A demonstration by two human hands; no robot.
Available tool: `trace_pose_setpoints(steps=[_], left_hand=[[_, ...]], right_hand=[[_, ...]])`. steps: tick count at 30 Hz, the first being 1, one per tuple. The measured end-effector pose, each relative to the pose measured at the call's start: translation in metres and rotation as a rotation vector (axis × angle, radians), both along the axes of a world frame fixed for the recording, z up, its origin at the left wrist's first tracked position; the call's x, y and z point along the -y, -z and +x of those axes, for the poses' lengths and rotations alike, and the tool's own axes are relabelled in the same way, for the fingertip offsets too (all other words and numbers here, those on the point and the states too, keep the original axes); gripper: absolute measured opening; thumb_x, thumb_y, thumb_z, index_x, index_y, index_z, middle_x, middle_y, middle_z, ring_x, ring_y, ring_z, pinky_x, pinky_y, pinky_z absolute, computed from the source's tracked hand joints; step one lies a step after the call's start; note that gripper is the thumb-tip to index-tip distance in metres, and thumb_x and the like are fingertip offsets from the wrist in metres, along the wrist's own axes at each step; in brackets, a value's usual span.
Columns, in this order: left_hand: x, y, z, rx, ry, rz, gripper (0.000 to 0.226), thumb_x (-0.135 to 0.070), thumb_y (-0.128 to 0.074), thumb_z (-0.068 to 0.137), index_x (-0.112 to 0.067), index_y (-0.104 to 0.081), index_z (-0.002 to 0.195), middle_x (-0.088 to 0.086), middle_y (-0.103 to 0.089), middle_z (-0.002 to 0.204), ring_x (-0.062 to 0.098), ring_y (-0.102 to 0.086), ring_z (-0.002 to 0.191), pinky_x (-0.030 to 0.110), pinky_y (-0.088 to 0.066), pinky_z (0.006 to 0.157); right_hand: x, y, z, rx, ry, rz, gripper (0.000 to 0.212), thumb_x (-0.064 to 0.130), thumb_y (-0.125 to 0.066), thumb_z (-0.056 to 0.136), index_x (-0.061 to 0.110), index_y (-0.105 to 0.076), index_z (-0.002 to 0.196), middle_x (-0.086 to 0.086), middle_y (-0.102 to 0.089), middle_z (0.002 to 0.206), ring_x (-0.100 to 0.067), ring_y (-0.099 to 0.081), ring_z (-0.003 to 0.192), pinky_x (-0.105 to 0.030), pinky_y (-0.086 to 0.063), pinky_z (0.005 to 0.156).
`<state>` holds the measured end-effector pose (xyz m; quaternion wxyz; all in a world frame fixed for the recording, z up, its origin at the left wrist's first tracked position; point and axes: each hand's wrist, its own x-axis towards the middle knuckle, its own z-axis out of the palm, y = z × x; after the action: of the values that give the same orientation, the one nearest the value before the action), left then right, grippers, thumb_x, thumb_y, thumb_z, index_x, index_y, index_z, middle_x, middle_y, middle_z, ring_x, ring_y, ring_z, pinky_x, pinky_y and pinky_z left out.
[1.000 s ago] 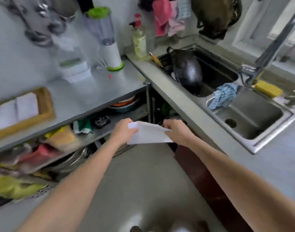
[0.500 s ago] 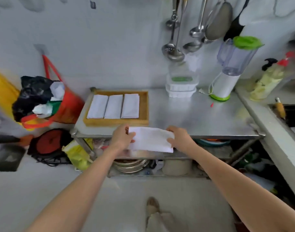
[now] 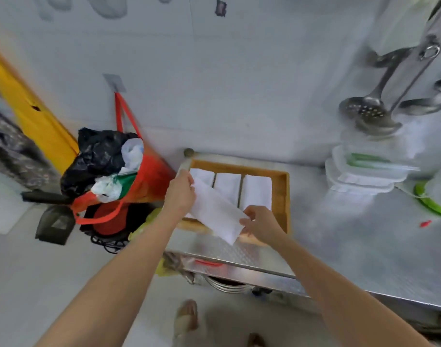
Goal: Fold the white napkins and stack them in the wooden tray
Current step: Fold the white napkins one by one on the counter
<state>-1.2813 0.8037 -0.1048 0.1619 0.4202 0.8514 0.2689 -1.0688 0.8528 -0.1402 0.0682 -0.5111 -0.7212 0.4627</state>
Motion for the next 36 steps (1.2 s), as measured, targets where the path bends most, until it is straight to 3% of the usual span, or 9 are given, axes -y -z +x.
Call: trace_pose_setpoints(steps=[2, 5, 10, 17, 22, 25, 27, 30, 36], left_hand=[[-0.033, 0.007, -0.016, -0.083, 0.067, -0.094, 0.02, -0.003, -0.048, 0.087, -0.021, -0.054, 0.079, 0.006, -0.061, 0.1, 0.032, -0.058, 0.102, 0.033, -0.043, 0.077], [-0.079, 0.02, -0.03, -0.098, 0.229, -0.128, 0.028, -0.003, -0.044, 0.088, -0.019, -0.065, 0.096, 0.002, -0.062, 0.114, 0.025, -0.056, 0.107, 0.031, -0.041, 0.085], [-0.138, 0.036, -0.04, -0.091, 0.571, -0.182, 0.033, -0.002, -0.042, 0.092, -0.016, -0.059, 0.116, 0.005, -0.053, 0.127, 0.023, -0.053, 0.114, 0.031, -0.044, 0.088], [-0.167, 0.064, -0.035, -0.107, 0.85, -0.234, 0.032, -0.005, -0.045, 0.094, -0.015, -0.059, 0.121, 0.005, -0.055, 0.127, 0.023, -0.055, 0.115, 0.03, -0.045, 0.093], [-0.17, 0.083, -0.032, -0.094, 0.98, -0.234, 0.03, -0.013, -0.054, 0.094, -0.018, -0.06, 0.123, 0.0, -0.055, 0.13, 0.02, -0.055, 0.116, 0.028, -0.044, 0.093], [-0.17, 0.09, -0.032, -0.123, 1.012, -0.261, 0.036, -0.016, -0.059, 0.092, -0.02, -0.056, 0.127, -0.002, -0.052, 0.132, 0.018, -0.053, 0.119, 0.027, -0.043, 0.092], [-0.17, 0.092, -0.031, -0.205, 1.022, -0.285, 0.04, -0.018, -0.061, 0.091, -0.021, -0.055, 0.131, -0.003, -0.053, 0.131, 0.019, -0.055, 0.117, 0.029, -0.046, 0.089], [-0.168, 0.087, -0.024, -0.342, 1.043, -0.305, 0.035, -0.019, -0.06, 0.092, -0.019, -0.057, 0.127, 0.0, -0.056, 0.126, 0.021, -0.059, 0.109, 0.031, -0.05, 0.083], [-0.172, 0.049, 0.007, -0.513, 1.067, -0.273, 0.026, -0.018, -0.05, 0.095, -0.012, -0.057, 0.119, 0.007, -0.052, 0.124, 0.024, -0.051, 0.111, 0.035, -0.047, 0.088]], right_hand=[[-0.005, 0.008, -0.013, -0.024, 0.124, -0.032, 0.004, 0.009, -0.059, 0.089, 0.007, -0.062, 0.091, -0.01, -0.069, 0.087, -0.011, -0.069, 0.061, -0.025, -0.055, 0.06], [-0.012, 0.013, -0.032, -0.055, 0.347, -0.085, 0.007, 0.01, -0.059, 0.09, 0.011, -0.057, 0.096, -0.006, -0.069, 0.086, -0.014, -0.07, 0.063, -0.023, -0.057, 0.056], [-0.01, 0.018, -0.063, -0.039, 0.65, -0.138, 0.004, 0.008, -0.058, 0.09, 0.008, -0.057, 0.086, -0.01, -0.068, 0.076, -0.014, -0.068, 0.057, -0.027, -0.057, 0.054], [0.004, 0.032, -0.096, -0.005, 0.889, -0.28, 0.012, 0.003, -0.059, 0.088, 0.011, -0.058, 0.078, -0.013, -0.068, 0.073, -0.022, -0.07, 0.063, -0.031, -0.06, 0.062], [0.009, 0.038, -0.102, 0.207, 0.821, -0.205, 0.014, 0.004, -0.046, 0.085, 0.007, -0.06, 0.083, -0.011, -0.067, 0.08, -0.027, -0.067, 0.073, -0.042, -0.059, 0.069], [0.01, 0.04, -0.104, 0.355, 0.711, -0.113, 0.013, 0.008, -0.044, 0.088, 0.013, -0.056, 0.09, -0.003, -0.06, 0.079, -0.021, -0.061, 0.071, -0.036, -0.056, 0.064], [0.011, 0.042, -0.104, 0.468, 0.563, -0.042, 0.019, 0.01, -0.043, 0.092, 0.018, -0.052, 0.106, -0.001, -0.054, 0.08, -0.018, -0.056, 0.07, -0.031, -0.048, 0.058], [0.01, 0.042, -0.103, 0.605, 0.37, 0.019, 0.027, 0.013, -0.042, 0.096, 0.013, -0.047, 0.123, -0.006, -0.06, 0.096, -0.022, -0.06, 0.081, -0.029, -0.043, 0.06], [0.012, 0.031, -0.077, 0.531, 0.327, 0.092, 0.021, 0.029, -0.049, 0.096, 0.013, -0.049, 0.11, -0.009, -0.061, 0.097, -0.029, -0.061, 0.085, -0.032, -0.04, 0.06]])
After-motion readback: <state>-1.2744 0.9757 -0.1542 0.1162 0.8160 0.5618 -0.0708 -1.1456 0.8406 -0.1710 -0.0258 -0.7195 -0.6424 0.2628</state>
